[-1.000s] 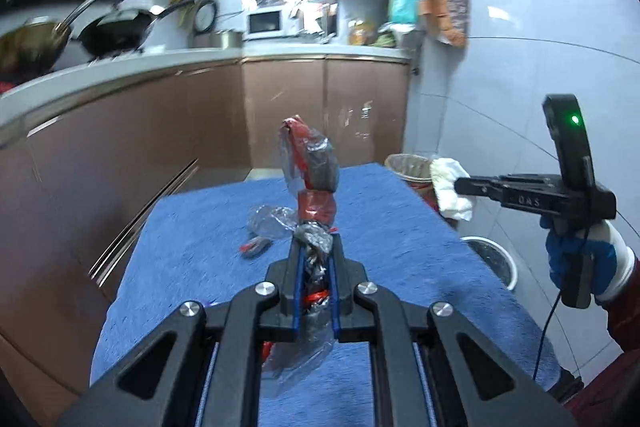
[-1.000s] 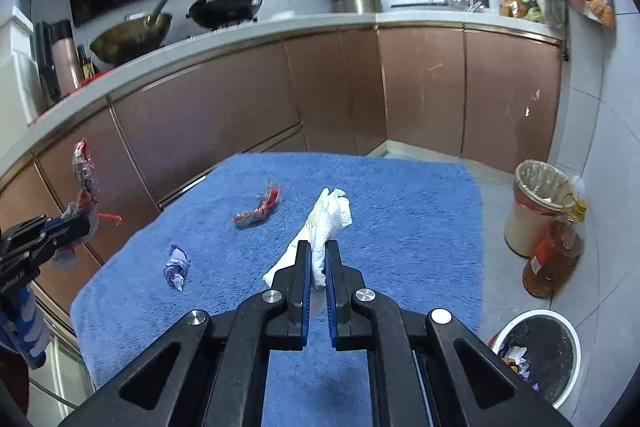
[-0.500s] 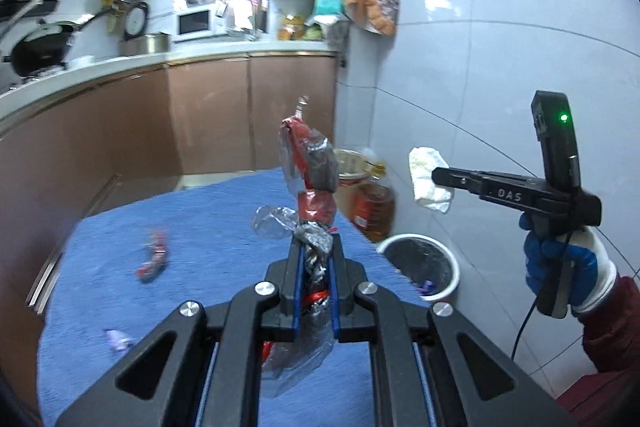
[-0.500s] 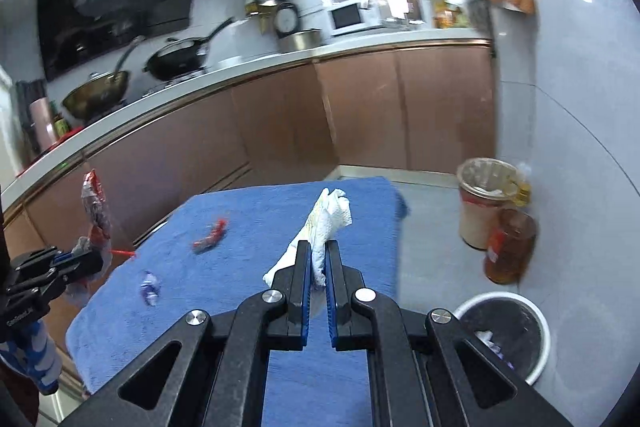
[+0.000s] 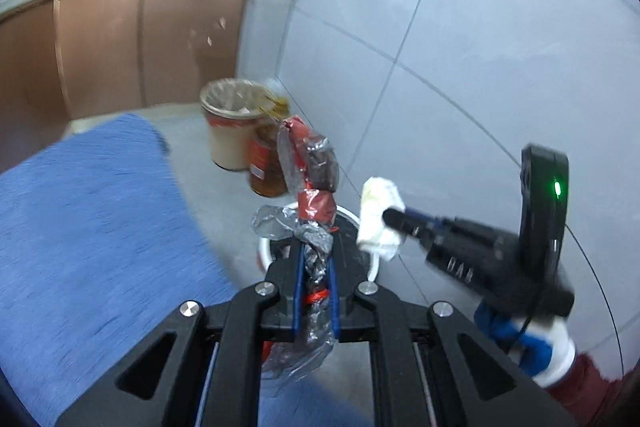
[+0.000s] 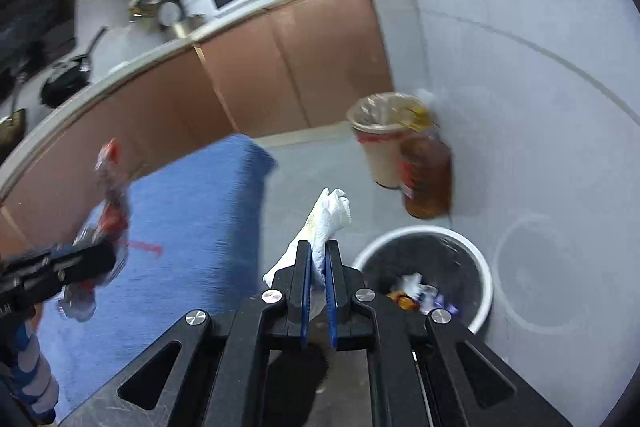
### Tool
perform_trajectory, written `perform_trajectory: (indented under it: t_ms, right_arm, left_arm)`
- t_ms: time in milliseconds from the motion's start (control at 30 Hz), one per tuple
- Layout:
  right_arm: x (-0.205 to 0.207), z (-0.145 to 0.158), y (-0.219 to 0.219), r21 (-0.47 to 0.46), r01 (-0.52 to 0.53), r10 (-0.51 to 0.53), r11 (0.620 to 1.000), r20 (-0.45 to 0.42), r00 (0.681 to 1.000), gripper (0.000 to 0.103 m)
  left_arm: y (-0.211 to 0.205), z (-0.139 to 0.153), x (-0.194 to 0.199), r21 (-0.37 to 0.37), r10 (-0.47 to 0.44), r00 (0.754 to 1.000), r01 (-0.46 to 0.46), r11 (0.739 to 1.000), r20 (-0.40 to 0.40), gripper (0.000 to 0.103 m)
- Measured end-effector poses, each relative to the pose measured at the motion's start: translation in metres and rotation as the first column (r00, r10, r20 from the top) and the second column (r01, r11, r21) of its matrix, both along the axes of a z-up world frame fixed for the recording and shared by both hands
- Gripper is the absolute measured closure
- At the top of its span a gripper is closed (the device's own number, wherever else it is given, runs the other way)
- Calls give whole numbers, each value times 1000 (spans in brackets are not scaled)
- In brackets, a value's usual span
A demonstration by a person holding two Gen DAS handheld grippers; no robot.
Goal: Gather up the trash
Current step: 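Carry the clear wrapper and white tissue to the bin and release both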
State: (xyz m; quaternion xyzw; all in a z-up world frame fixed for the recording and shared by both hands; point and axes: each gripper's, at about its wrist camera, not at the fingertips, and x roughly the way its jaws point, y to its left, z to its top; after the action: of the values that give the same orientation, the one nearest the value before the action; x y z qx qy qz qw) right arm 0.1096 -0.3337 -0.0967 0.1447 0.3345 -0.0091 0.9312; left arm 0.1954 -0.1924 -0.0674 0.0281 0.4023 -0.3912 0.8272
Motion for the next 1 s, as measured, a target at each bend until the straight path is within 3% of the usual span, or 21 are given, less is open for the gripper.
perform_trajectory:
  t_ms: [267, 500, 733, 833, 1000]
  right_arm:
    - [32, -66, -45, -41, 116, -121, 992, -150, 981, 96]
    - [54, -116, -71, -35, 168, -171, 985, -245, 954, 95]
    - [63, -143, -82, -39, 185, -188, 982, -288, 939, 92]
    - [63, -145, -83, -53, 194, -201, 980, -294, 934, 90]
    - [60, -144, -84, -51, 206, -212, 977, -283, 935, 79]
  left_arm:
    - [-98, -76, 77, 40, -41, 971, 52, 998, -237, 93]
    - [-143, -146, 115, 109, 43, 931, -4, 994, -363, 91]
    - [-143, -172, 129, 108, 90, 903, -49, 993, -420, 70]
    - [-144, -176, 132, 108, 90, 898, -48, 993, -431, 69]
    - [-136, -163, 127, 82, 86, 900, -56, 995, -428, 69]
